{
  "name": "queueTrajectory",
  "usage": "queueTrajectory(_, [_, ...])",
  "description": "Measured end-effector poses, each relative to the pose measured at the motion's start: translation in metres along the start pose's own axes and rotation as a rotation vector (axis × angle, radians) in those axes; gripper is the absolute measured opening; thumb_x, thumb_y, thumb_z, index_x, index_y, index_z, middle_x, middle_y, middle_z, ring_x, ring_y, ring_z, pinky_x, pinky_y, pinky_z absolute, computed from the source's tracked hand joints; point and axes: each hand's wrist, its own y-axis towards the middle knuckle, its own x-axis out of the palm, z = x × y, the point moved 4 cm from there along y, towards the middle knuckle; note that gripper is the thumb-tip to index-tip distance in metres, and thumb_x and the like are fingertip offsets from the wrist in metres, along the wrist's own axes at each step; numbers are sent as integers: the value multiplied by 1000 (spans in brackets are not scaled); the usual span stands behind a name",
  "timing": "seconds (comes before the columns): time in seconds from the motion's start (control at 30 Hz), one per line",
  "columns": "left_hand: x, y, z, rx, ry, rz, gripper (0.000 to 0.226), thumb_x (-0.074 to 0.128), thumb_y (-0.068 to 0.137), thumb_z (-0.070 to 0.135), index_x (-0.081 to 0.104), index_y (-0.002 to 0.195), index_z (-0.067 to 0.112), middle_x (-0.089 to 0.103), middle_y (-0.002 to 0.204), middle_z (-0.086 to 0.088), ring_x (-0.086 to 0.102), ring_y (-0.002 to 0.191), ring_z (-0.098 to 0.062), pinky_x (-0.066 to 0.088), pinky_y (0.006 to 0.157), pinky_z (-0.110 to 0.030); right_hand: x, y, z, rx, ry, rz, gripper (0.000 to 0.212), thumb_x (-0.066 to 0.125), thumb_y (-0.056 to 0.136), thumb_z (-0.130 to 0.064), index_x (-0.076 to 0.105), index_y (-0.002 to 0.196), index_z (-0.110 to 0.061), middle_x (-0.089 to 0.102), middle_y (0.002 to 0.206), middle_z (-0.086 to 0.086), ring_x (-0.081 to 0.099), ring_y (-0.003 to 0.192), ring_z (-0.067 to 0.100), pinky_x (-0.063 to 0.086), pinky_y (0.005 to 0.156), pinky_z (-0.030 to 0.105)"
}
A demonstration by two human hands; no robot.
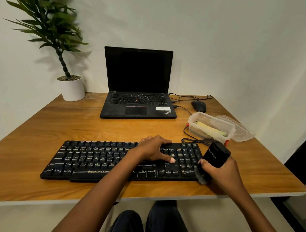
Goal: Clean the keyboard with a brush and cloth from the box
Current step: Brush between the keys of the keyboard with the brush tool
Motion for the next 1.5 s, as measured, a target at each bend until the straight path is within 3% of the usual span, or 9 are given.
queueTrajectory(0.1, [-1, 0, 1, 0, 11, -7, 80, 63, 79, 55, 28, 147, 30, 32, 149, 0, 27, 136, -26, 21, 110, -43, 10, 22, -7, -30, -46, -27, 20, 71, 76, -13, 55, 87, -19, 64, 85, 1, 62, 84, 18, 53, 76, 39])
queueTrajectory(0.37, [-1, 1, 2, -6, 15, -8, 80, 63, 79, 56, 28, 146, 31, 33, 149, 1, 28, 135, -26, 22, 109, -44, 37, 88, -28, -55, -205, 52, 37, 68, 77, -24, 51, 109, -15, 58, 87, 0, 56, 84, 20, 42, 73, 31])
queueTrajectory(0.53, [0, 2, 0, -13, 18, 7, 80, 62, 79, 57, 28, 146, 30, 33, 149, 0, 28, 135, -25, 22, 109, -43, 18, 31, -20, -25, -116, 12, 22, 71, 74, -14, 54, 88, -18, 60, 79, -3, 59, 77, 14, 47, 65, 28])
queueTrajectory(0.67, [1, 3, 0, -12, 21, -2, 81, 62, 79, 57, 27, 147, 30, 33, 149, 0, 27, 135, -25, 22, 109, -43, 3, -6, -17, -10, -82, -3, 29, 71, 74, -6, 49, 75, -25, 59, 76, -3, 57, 73, 9, 45, 61, 23])
queueTrajectory(0.8, [0, 3, -1, -5, 29, -16, 81, 62, 79, 57, 26, 147, 31, 32, 149, 0, 28, 135, -25, 22, 108, -43, 16, 34, -17, 6, -99, 3, 22, 71, 74, -15, 54, 88, -19, 63, 87, 2, 60, 84, 18, 52, 77, 39])
queueTrajectory(1.0, [0, 3, 0, -10, 29, -17, 81, 61, 79, 58, 26, 147, 32, 32, 150, 1, 28, 135, -26, 22, 108, -43, 40, 92, -25, -29, -170, 75, 41, 68, 77, -26, 51, 111, -14, 59, 89, 1, 58, 87, 24, 44, 74, 32])
queueTrajectory(1.2, [2, 4, -2, -11, 28, 9, 82, 62, 78, 58, 27, 147, 30, 33, 149, 1, 29, 135, -25, 23, 108, -41, 12, 22, -13, 25, -27, 17, 20, 70, 76, -11, 53, 85, -18, 60, 81, -1, 58, 77, 14, 48, 69, 30])
queueTrajectory(1.27, [2, 5, -2, -11, 26, 6, 82, 63, 78, 58, 28, 146, 30, 33, 149, 1, 29, 135, -25, 23, 108, -41, 1, -5, -9, 45, -2, 25, 28, 71, 75, -5, 50, 77, -23, 59, 77, 0, 57, 74, 12, 47, 64, 28])
queueTrajectory(1.5, [3, 4, -3, 7, 28, 1, 82, 62, 78, 58, 27, 147, 30, 34, 148, 1, 29, 134, -25, 23, 107, -41, 13, 17, -21, 3, -109, 13, 20, 70, 76, -14, 52, 84, -18, 59, 79, -4, 58, 77, 13, 48, 67, 29])
